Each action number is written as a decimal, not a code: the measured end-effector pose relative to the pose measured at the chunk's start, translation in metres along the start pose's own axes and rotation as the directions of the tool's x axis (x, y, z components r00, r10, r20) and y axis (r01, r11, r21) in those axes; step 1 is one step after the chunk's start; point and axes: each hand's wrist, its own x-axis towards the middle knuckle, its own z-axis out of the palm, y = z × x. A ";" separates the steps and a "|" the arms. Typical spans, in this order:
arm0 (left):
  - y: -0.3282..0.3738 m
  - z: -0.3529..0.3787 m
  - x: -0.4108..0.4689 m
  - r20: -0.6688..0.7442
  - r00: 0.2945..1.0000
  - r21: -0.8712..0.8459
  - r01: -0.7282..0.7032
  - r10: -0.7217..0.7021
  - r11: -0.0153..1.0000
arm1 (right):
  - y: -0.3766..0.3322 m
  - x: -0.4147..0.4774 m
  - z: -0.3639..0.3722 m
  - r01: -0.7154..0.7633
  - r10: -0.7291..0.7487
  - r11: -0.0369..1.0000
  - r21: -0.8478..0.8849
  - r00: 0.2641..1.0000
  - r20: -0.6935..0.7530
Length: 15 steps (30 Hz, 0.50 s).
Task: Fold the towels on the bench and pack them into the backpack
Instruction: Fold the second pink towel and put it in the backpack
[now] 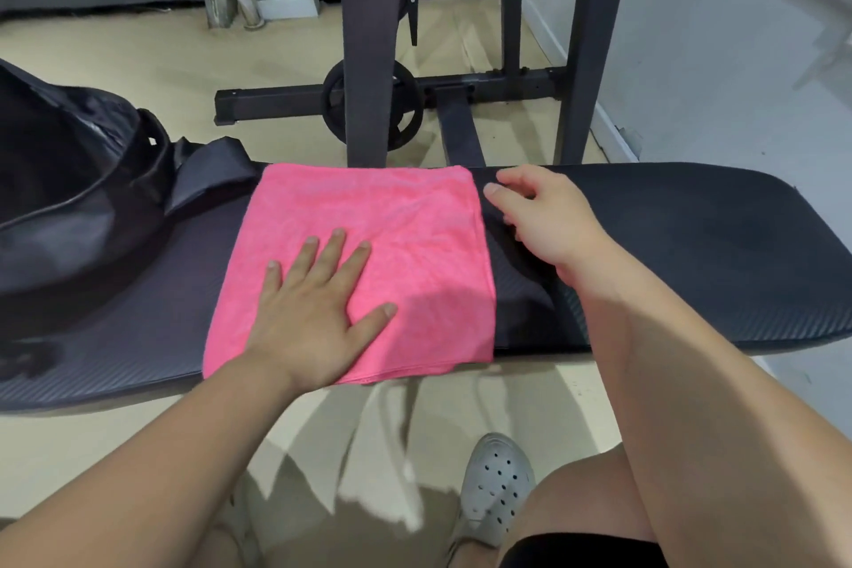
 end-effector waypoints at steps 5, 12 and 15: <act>-0.012 -0.006 -0.005 0.013 0.999 -0.040 0.053 -0.052 0.998 | -0.015 -0.009 0.011 -0.047 0.105 0.899 -0.436 0.988 0.111; 0.017 0.002 -0.017 -0.070 0.993 -0.119 -0.102 0.094 0.988 | -0.033 -0.036 0.037 0.061 0.084 0.921 -0.385 0.933 0.350; 0.017 0.011 -0.014 -0.051 0.994 -0.056 -0.101 0.099 0.993 | -0.033 -0.044 0.041 0.051 0.017 0.983 -0.175 0.931 0.364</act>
